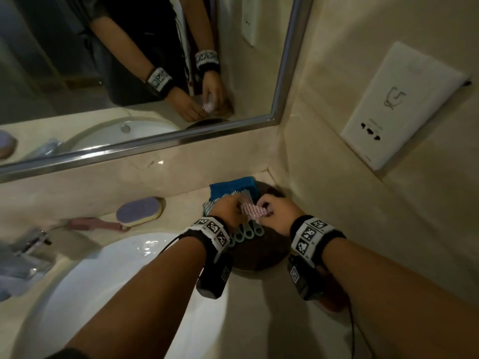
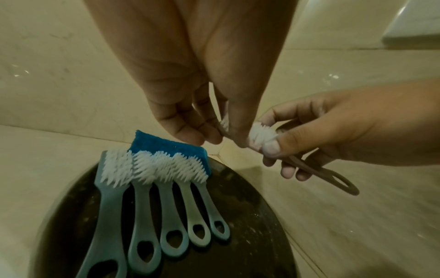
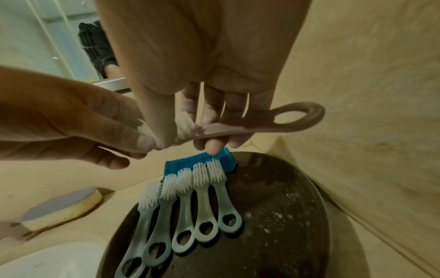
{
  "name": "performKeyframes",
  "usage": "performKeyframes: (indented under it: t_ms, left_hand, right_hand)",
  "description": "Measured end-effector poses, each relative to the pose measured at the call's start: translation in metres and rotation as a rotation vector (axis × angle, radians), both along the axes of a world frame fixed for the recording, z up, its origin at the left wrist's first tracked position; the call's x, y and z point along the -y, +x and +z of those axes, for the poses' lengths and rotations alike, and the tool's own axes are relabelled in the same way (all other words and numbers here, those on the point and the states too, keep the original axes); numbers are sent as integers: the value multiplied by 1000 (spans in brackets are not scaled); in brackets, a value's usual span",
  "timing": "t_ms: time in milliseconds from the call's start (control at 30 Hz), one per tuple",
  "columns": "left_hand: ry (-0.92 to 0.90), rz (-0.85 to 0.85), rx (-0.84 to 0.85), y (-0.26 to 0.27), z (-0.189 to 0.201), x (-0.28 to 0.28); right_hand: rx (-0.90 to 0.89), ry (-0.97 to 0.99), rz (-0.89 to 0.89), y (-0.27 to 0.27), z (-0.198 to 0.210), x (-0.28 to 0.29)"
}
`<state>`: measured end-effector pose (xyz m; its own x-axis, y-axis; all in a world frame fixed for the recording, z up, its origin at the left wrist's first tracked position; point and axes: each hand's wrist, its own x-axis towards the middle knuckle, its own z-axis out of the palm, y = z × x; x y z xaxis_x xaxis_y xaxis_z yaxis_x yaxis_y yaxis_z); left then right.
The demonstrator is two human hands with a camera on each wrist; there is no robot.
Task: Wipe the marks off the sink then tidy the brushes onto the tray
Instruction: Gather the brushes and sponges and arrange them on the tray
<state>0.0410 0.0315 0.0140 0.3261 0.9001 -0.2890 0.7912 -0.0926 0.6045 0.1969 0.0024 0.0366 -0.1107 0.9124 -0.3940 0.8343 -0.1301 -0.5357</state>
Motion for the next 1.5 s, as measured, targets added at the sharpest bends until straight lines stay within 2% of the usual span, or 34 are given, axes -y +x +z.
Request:
performKeyframes:
  t_ms: [267,433,567,667,1033,1500]
  left_hand:
    - [-13,41,-6,22,-30,-37]
    - [4,-89,-295,20,-66,-42]
    - [-53,-204,-409,14,-85,-43]
    - [-93,-236,-416,11,-95,-43]
    - [-67,-223,-422,11,-99,-43]
    - [-80,-230,-456,14,-95,-45]
  right_hand:
    - [-6,-42,-86,10,-38,-40]
    - [37,-89,-202,14,-61,-63]
    - [59,-93,-305,16,-76,-74]
    - [58,-105,-346,15,-85,-81]
    - [92,-91,-388,8,-99,-92]
    - [8,-124,-289,7,-106,-90]
